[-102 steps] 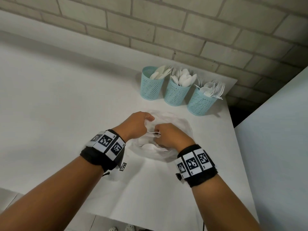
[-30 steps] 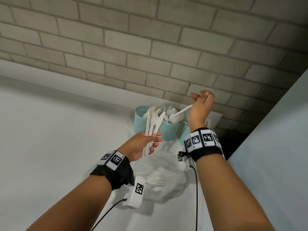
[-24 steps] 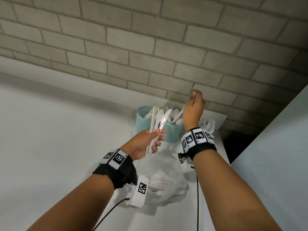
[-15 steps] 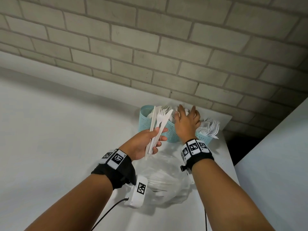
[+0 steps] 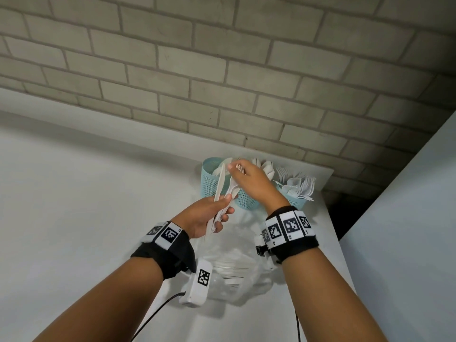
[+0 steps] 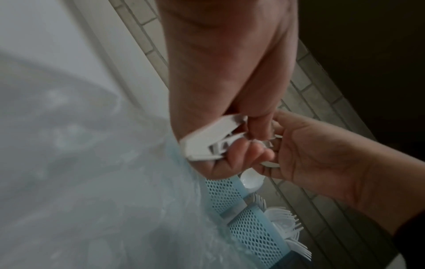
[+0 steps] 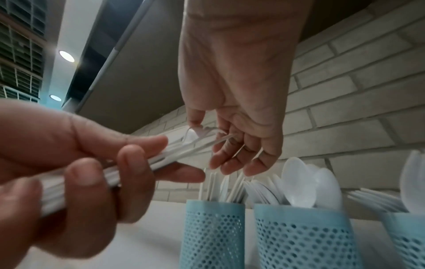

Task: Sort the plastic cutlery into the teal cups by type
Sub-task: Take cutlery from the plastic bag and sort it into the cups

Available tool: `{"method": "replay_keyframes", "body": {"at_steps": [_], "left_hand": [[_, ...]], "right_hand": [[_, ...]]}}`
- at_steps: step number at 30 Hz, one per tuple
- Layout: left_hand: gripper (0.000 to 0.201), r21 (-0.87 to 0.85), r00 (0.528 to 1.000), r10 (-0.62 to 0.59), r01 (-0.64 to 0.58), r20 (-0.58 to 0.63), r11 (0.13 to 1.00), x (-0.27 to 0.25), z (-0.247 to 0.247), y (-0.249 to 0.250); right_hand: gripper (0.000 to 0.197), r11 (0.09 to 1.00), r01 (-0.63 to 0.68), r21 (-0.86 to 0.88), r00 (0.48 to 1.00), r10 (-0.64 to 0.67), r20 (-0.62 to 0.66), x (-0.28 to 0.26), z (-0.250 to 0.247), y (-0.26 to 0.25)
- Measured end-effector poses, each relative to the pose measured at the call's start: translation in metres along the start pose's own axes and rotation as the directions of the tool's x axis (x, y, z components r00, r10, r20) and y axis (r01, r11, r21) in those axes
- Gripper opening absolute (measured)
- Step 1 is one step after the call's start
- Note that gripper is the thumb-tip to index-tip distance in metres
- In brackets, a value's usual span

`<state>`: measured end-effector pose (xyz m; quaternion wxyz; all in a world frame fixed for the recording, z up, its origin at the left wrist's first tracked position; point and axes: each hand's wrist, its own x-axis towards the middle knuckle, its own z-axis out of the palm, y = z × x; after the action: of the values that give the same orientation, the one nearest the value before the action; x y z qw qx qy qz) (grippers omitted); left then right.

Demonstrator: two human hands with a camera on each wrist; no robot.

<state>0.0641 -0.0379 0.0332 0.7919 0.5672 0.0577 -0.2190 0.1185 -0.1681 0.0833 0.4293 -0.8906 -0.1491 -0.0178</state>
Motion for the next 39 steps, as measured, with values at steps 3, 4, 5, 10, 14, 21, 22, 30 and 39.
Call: {"method": "replay_keyframes", "body": {"at_steps": [3, 4, 5, 10, 14, 21, 22, 30, 39], "left_hand": [[0.022, 0.064, 1.000, -0.013, 0.015, -0.028, 0.998, 0.000, 0.001, -0.002], [0.022, 0.075, 0.999, -0.019, 0.021, -0.036, 0.997, 0.000, 0.001, -0.002], [0.023, 0.082, 0.999, -0.023, 0.026, -0.042, 0.996, 0.000, 0.002, -0.002], [0.031, 0.031, 0.999, -0.046, 0.046, 0.003, 0.998, 0.004, 0.017, 0.000], [0.032, -0.021, 0.995, -0.068, 0.069, 0.078, 0.997, 0.007, 0.027, 0.003], [0.023, -0.086, 0.989, -0.065, 0.077, 0.134, 0.993, 0.008, 0.025, 0.009], [0.024, -0.104, 0.988, -0.064, 0.079, 0.140, 0.992, 0.008, 0.025, 0.010], [0.030, -0.143, 0.986, -0.062, 0.085, 0.155, 0.986, 0.006, 0.026, 0.010], [0.064, -0.105, 0.994, -0.049, 0.059, 0.098, 0.993, 0.008, 0.019, 0.010]], "right_hand": [[0.026, 0.999, -0.039, -0.023, 0.999, 0.039, -0.007, -0.005, 0.004, 0.003], [0.026, 0.997, -0.052, -0.060, 0.999, 0.051, -0.011, -0.005, 0.004, 0.006], [0.027, 0.994, -0.059, -0.094, 0.998, 0.057, -0.024, -0.005, 0.004, 0.009], [0.027, 0.994, -0.062, -0.093, 0.976, 0.041, -0.212, -0.004, -0.006, 0.027], [0.031, 0.999, -0.032, -0.023, 0.927, 0.021, -0.375, -0.004, -0.032, 0.035], [0.038, 0.988, 0.134, -0.075, 0.528, -0.135, -0.839, -0.007, -0.108, 0.040], [0.041, 0.982, 0.152, -0.109, 0.492, -0.170, -0.854, -0.006, -0.114, 0.041], [0.041, 0.898, 0.027, -0.438, 0.625, -0.357, -0.694, 0.022, -0.096, 0.087], [0.040, 0.760, -0.309, -0.571, 0.950, 0.224, -0.217, 0.002, -0.090, 0.067]]}}
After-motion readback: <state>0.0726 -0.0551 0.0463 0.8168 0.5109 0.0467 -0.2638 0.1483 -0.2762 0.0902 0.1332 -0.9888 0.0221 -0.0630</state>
